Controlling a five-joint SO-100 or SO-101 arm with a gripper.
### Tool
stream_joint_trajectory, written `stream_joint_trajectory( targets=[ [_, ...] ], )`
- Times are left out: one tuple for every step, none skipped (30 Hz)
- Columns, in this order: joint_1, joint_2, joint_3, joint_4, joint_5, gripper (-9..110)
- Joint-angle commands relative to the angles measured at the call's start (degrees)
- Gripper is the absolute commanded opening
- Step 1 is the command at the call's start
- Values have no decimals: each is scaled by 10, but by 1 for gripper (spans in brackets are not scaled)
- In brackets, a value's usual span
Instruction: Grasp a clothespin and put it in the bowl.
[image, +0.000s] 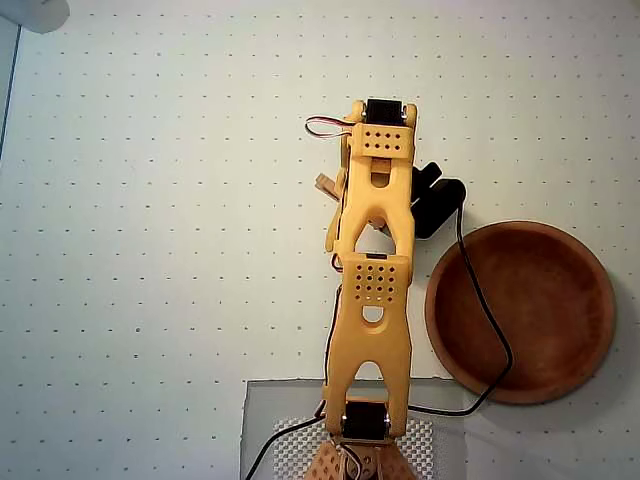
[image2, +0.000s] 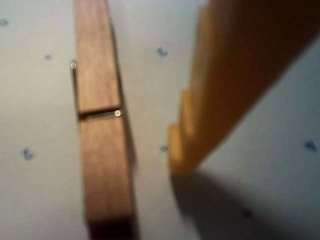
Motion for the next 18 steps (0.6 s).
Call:
stream_joint_trajectory(
  targets=[
    [2, 19, -35, 18, 2, 43],
    [3, 19, -35, 18, 4, 43],
    [3, 21, -35, 18, 4, 43],
    [3, 24, -35, 18, 4, 43],
    [3, 25, -35, 18, 4, 43],
    [3, 25, -34, 18, 4, 43],
    [3, 25, -34, 18, 4, 43],
    [3, 26, -35, 18, 4, 43],
    [3, 26, -35, 18, 4, 43],
    [3, 26, -35, 18, 4, 43],
    [3, 25, -35, 18, 4, 43],
    [3, 25, -35, 18, 4, 43],
    [3, 25, -35, 18, 4, 43],
    [3, 25, -35, 18, 3, 43],
    [3, 26, -35, 18, 2, 43],
    [3, 26, -35, 18, 4, 43],
    [3, 26, -35, 18, 3, 43],
    [3, 26, -35, 18, -3, 43]
  ],
)
